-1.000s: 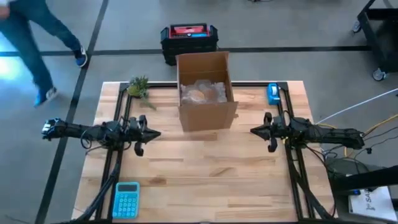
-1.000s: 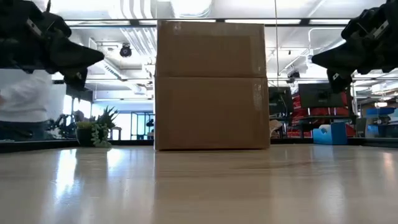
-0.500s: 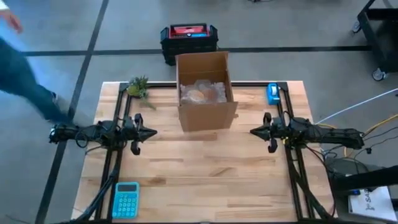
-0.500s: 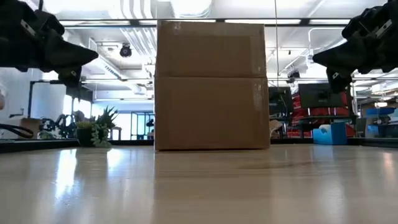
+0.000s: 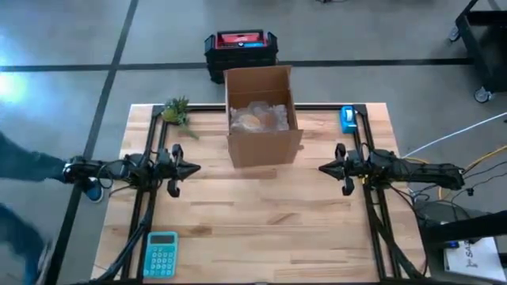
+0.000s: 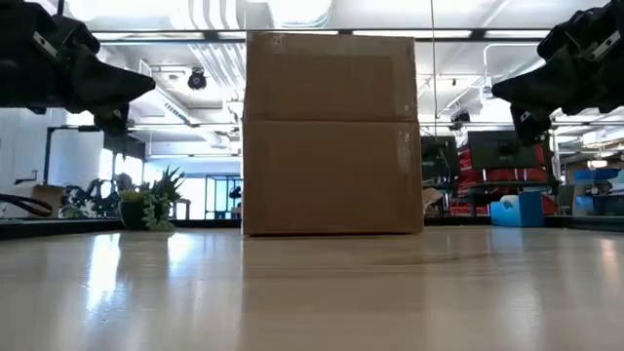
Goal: Wrap mug
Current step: Return to Home Position
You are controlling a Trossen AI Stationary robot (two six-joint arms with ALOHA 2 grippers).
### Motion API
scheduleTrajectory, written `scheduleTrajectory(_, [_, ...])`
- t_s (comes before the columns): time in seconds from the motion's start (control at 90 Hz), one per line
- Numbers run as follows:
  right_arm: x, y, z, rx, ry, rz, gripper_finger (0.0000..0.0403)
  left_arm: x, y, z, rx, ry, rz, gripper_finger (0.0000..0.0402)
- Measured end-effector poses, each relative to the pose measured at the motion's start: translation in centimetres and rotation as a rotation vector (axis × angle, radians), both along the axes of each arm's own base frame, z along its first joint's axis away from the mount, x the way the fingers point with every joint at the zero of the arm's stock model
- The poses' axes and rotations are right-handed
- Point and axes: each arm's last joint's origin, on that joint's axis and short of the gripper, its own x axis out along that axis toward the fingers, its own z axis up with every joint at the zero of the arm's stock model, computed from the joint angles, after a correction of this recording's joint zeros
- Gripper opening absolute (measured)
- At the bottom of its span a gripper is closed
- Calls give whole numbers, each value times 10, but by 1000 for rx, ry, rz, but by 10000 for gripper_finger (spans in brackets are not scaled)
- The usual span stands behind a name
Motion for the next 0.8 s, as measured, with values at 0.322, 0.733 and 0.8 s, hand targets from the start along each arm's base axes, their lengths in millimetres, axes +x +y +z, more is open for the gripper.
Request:
scheduleTrajectory(0.322, [0, 0, 0, -46, 0, -6, 0, 2, 0, -3, 3, 34, -1, 0])
scheduleTrajectory(0.733, [0, 0, 0, -93, 0, -4, 0, 7, -1, -9, 11, 108, -1, 5])
scheduleTrajectory(0.8, [0, 0, 0, -94, 0, -5, 0, 8, -1, -10, 12, 123, -1, 6])
